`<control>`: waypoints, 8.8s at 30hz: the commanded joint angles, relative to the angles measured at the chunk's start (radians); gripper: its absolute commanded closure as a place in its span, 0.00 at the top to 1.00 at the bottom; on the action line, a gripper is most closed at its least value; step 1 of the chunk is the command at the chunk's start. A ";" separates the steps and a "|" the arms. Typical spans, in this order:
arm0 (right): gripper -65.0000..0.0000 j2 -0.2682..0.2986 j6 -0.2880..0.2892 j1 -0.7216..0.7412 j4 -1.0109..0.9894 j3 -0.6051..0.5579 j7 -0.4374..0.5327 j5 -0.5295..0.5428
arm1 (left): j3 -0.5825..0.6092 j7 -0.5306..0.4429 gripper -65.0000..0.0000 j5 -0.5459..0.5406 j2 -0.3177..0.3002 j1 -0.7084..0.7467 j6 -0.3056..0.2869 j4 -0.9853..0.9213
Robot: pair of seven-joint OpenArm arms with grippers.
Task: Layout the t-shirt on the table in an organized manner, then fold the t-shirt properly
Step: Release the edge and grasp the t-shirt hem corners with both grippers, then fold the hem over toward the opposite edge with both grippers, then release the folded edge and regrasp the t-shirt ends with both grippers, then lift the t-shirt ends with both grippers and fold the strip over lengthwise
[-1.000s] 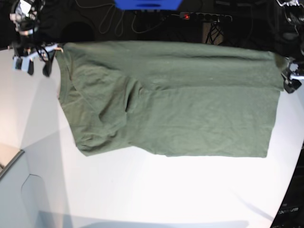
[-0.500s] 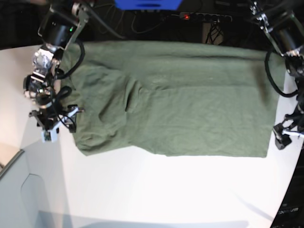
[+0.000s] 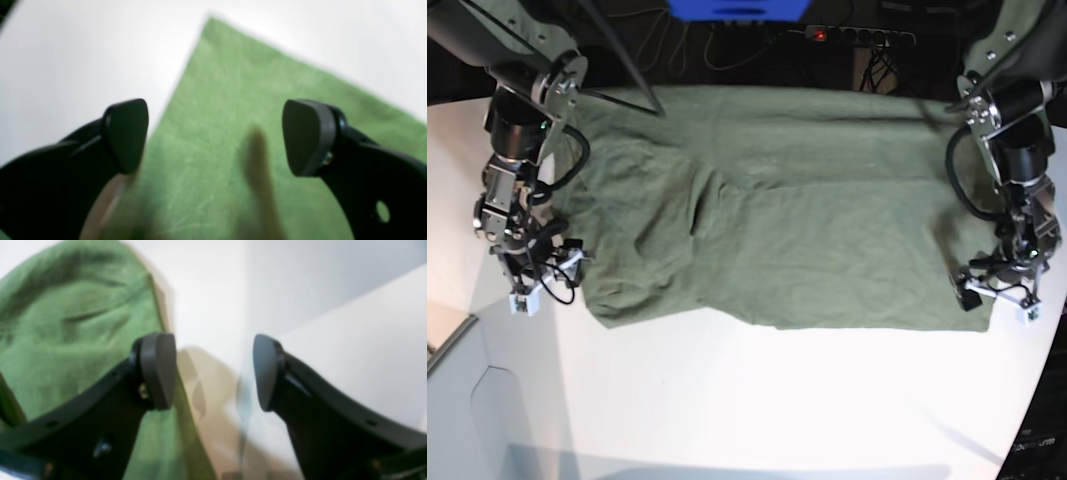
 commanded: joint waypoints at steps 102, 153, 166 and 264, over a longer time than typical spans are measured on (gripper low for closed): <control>0.00 -0.165 0.047 -0.599 0.502 -0.034 0.486 0.139 | -0.063 0.107 0.00 -0.630 -0.036 0.517 -0.075 0.515; 0.52 -0.150 0.048 -0.346 0.614 -0.042 0.069 0.133 | -0.112 -0.014 0.66 -0.108 -0.052 0.051 -0.115 -0.053; 0.52 -0.145 0.048 -0.272 0.586 -0.047 0.064 0.127 | -0.112 -0.007 0.02 -0.108 -0.034 0.051 -0.113 -0.057; 0.00 -0.263 0.119 -0.579 1.012 -0.140 0.072 -0.105 | -0.120 -0.005 0.00 -0.486 0.024 0.421 -0.115 0.593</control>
